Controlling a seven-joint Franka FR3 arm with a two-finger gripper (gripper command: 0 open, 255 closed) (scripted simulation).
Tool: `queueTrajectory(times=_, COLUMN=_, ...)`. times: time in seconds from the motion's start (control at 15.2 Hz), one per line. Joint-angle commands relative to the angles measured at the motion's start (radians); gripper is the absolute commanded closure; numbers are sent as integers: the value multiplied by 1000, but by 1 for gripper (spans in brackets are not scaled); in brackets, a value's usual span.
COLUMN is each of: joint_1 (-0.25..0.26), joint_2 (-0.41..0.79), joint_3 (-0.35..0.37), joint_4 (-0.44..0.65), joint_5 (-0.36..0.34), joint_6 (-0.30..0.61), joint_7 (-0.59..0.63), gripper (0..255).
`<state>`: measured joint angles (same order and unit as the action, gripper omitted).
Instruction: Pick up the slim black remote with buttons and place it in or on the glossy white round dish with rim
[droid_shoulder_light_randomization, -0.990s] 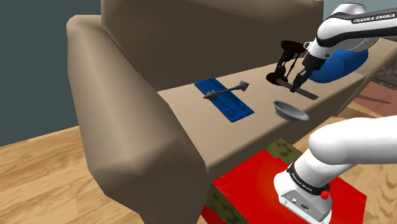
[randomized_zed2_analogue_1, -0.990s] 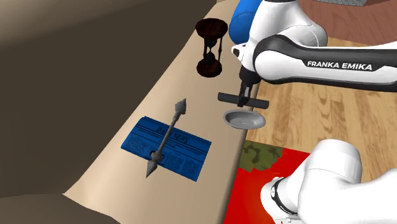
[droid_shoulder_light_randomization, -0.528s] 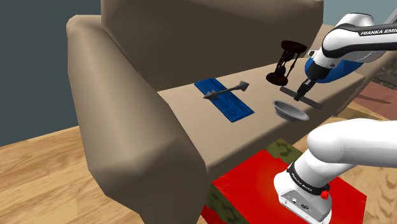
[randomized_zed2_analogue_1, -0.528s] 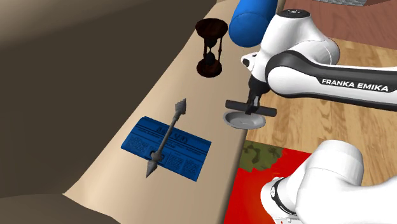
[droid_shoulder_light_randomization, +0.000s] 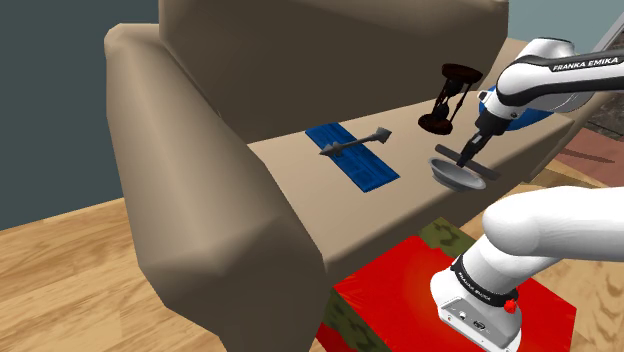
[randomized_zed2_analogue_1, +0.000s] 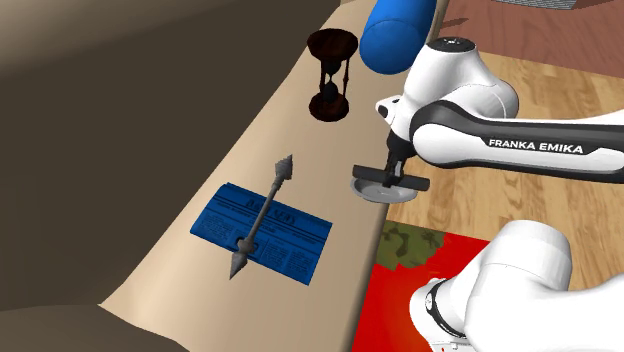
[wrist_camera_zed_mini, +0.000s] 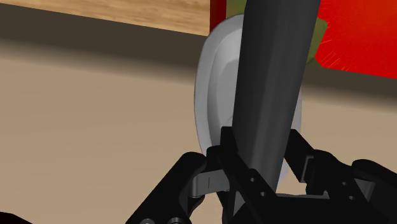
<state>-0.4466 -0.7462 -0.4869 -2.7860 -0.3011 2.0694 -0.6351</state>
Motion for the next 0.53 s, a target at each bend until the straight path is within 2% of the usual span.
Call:
queueTrajectory(times=0.0, joint_1=0, joint_2=0, joint_3=0, joint_4=-2, joint_5=-1, joint_6=3, joint_7=0, gripper=255)
queueTrajectory(times=0.26, joint_1=0, joint_2=0, joint_3=-1, joint_4=-2, joint_5=-1, joint_6=3, joint_7=0, gripper=255)
queueTrajectory(times=0.33, joint_1=0, joint_2=0, joint_3=0, joint_4=-2, joint_5=-1, joint_6=3, joint_7=0, gripper=0)
queueTrajectory(times=0.46, joint_1=0, joint_2=1, joint_3=0, joint_4=-2, joint_5=-1, joint_6=3, joint_7=0, gripper=0)
